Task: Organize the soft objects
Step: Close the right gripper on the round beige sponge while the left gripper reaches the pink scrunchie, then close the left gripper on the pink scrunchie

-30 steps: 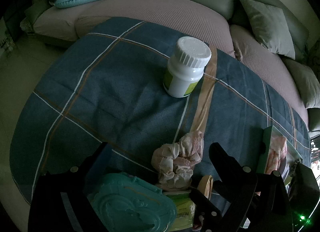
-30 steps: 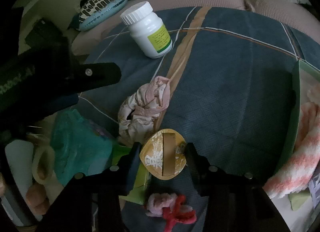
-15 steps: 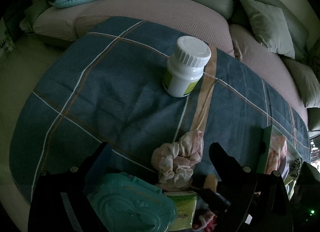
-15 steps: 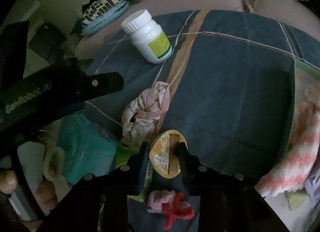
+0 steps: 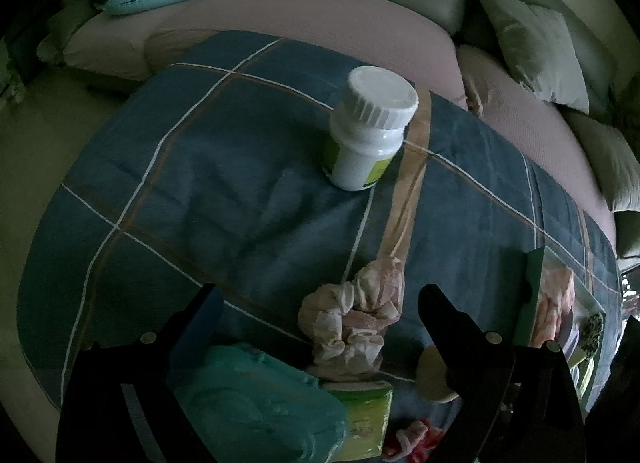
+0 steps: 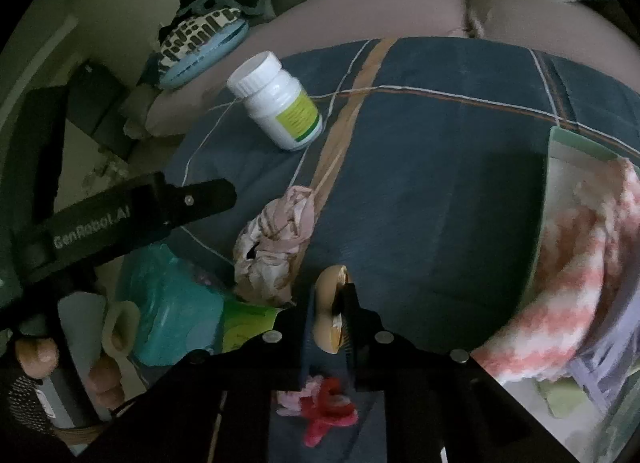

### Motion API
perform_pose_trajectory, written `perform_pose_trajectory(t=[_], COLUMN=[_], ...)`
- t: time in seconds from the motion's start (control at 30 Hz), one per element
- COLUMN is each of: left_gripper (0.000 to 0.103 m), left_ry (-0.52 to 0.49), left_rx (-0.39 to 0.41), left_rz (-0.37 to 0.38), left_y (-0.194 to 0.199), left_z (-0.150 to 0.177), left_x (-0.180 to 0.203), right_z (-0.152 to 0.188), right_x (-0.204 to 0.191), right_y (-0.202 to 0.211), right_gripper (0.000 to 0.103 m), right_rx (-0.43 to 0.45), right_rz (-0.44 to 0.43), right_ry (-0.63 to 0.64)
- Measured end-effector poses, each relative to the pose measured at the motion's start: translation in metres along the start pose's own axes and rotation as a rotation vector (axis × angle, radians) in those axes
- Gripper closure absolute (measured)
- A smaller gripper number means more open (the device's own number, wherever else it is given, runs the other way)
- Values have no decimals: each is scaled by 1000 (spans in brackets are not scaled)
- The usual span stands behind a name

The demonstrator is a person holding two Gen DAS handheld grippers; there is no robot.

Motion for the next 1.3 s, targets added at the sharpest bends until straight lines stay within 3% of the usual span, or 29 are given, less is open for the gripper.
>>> perform_pose_trajectory(t=[0.23, 0.5, 0.57, 0.63, 0.7, 0.83, 1.07, 1.13, 1.3], left_gripper=[5, 6, 12, 25, 28, 44, 54, 64, 76], left_ry=[-56, -163, -174, -178, -187, -197, -207, -213, -237], left_rx=[-17, -51, -68, -84, -98, -110, -130, -128, -110], left_rz=[-14, -124, -136, -141, -160, -156, -161, -157, -150], left_y=[-8, -25, -31, -36, -41, -48, -58, -59, -60], left_z=[-1, 2, 3, 4, 4, 4, 8, 8, 11], left_x=[22, 36, 37, 37, 38, 43, 49, 53, 62], right_z=[-5, -11, -12, -13, -13, -12, -12, -12, -12], right_x=[17, 35, 37, 38, 39, 40, 41, 41, 41], right_y=[15, 28, 30, 31, 31, 31, 32, 33, 33], right_gripper=[89, 89, 89, 89, 89, 89, 89, 89, 89], right_rx=[35, 66, 69, 70, 71, 72, 71, 71, 73], right_rz=[12, 9, 10, 11, 12, 12, 15, 16, 15], right_ry=[-44, -104, -108, -111, -113, -117, -123, -123, -125])
Point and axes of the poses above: each gripper's, at about its wrist camera, not at the fingertips, and y roughly against the way its jaws point, x to its right, z to its underside, the point moved 6 cm from there along -y, roughly the way its jaws point, and after that the axes turned 1 degree about -z, right-handed, at the moved point
